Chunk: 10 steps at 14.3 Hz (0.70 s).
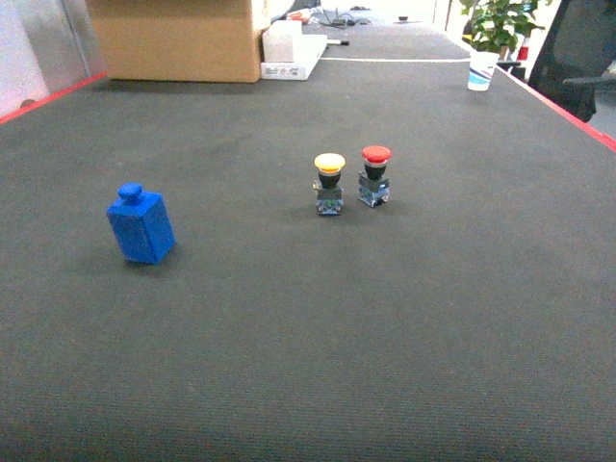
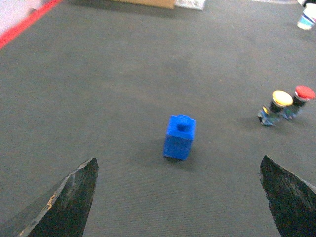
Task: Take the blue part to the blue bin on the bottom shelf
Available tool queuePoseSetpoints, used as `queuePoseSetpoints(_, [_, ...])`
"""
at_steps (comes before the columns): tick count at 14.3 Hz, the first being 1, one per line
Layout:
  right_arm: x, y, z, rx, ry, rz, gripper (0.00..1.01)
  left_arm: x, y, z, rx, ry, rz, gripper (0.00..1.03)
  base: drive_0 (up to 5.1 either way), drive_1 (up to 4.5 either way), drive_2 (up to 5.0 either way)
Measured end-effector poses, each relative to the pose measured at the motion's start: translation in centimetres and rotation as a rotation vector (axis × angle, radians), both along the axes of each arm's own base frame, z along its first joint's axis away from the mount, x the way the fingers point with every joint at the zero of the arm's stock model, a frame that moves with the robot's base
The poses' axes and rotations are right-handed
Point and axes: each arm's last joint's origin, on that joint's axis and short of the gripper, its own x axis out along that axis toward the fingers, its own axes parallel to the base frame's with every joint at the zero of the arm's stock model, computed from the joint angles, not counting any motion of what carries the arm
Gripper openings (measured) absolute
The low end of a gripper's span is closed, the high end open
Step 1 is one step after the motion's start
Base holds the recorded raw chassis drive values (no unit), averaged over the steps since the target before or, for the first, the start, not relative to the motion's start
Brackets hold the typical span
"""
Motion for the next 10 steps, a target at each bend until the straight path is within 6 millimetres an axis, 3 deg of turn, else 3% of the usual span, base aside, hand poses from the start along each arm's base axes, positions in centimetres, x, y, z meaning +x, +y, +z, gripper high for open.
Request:
queuePoseSetpoints(2, [0.0, 0.0, 0.0, 0.000, 0.000, 0.000, 0.98, 4.8, -0.6, -0.5, -0.022, 0.158, -0.157, 0.98, 0.0, 0.00, 0.0])
queuePoseSetpoints(4, [0.0, 0.0, 0.0, 0.000, 0.000, 0.000, 0.98, 8.2, -0.7, -0.9, -0.017, 0.232, -0.229, 0.98, 0.0, 0.00, 0.0])
queuePoseSetpoints(6, [0.0, 0.0, 0.0, 0.000, 0.000, 0.000, 0.98, 9.7, 0.3, -1.1, -0.021, 0.210, -0.291, 0.98, 0.0, 0.00, 0.0])
queuePoseSetpoints(8, [0.0, 0.0, 0.0, 0.000, 0.000, 0.000, 0.98, 10.9, 2.9, 1.2, -0.065, 0.181, -0.309, 0.98, 0.0, 0.00, 0.0])
queuePoseSetpoints(10, [0.0, 0.0, 0.0, 0.000, 0.000, 0.000, 0.98, 12.6, 4.9, 1.1, -0.093, 0.270, -0.251, 0.98, 0.0, 0.00, 0.0])
